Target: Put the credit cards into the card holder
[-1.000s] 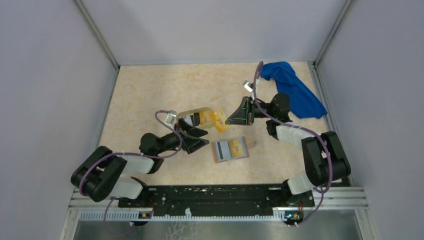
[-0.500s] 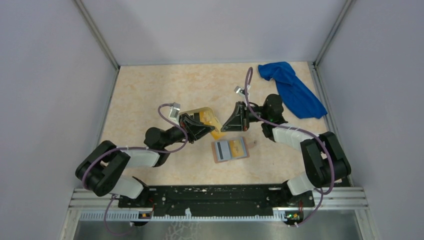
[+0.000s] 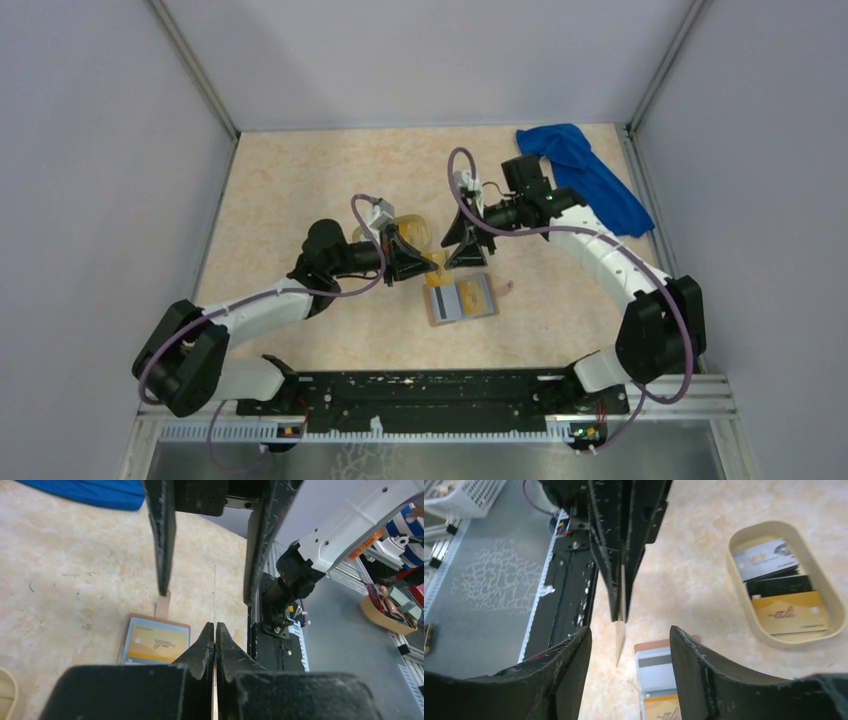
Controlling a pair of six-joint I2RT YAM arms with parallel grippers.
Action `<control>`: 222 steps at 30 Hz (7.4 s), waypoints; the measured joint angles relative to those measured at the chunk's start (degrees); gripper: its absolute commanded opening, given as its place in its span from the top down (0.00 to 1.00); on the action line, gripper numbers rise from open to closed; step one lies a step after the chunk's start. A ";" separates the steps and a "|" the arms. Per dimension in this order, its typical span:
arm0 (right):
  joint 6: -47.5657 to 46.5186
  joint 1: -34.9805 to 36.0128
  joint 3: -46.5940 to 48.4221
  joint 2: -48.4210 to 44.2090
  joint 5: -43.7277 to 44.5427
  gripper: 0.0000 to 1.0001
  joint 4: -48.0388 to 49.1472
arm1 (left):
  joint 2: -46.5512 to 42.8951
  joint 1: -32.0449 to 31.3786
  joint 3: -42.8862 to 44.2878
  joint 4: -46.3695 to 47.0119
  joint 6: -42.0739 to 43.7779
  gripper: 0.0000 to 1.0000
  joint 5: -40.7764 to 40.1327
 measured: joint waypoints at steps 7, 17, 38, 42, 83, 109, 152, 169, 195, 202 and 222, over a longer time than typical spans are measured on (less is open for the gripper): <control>-7.98 3.41 0.11 0.26 3.41 0.74 -10.36 | -0.17 0.00 1.53 -12.44 5.38 1.00 3.08; -8.57 4.63 0.31 3.45 4.63 1.00 -12.13 | 0.00 0.00 2.75 -15.34 6.64 0.94 4.68; 15.80 -7.32 -15.28 4.02 8.85 1.00 2.71 | -9.51 -1.75 -16.55 -11.54 -14.51 0.53 -22.25; 16.44 -9.14 -15.30 6.88 9.09 1.00 2.21 | -8.28 -6.80 -15.85 -14.95 -18.80 0.50 -31.32; 13.86 -15.13 -17.22 16.85 6.78 1.00 -1.16 | 12.02 -18.95 -4.04 -23.52 -25.94 0.55 -58.88; 17.99 -13.81 -17.20 21.90 6.27 1.00 2.14 | 13.57 -18.95 -2.75 -23.89 -25.90 0.62 -58.99; 39.67 -10.08 -22.29 21.00 11.41 1.00 14.21 | 14.27 -18.95 -2.67 -22.97 -25.22 0.64 -58.14; 49.03 -12.50 -28.50 12.17 19.45 1.00 23.58 | 14.27 -18.95 -2.69 -22.80 -24.74 0.64 -57.75; 50.12 -8.70 -29.20 14.71 16.61 1.00 24.46 | 14.69 -18.95 -2.38 -22.53 -23.74 0.63 -57.51; 50.56 -8.70 -29.20 15.72 16.61 1.00 24.35 | 14.69 -18.95 -2.38 -22.51 -23.58 0.63 -57.42; 53.79 -9.81 -30.91 17.84 13.55 0.99 25.07 | 14.69 -18.95 -2.38 -22.34 -22.84 0.63 -56.37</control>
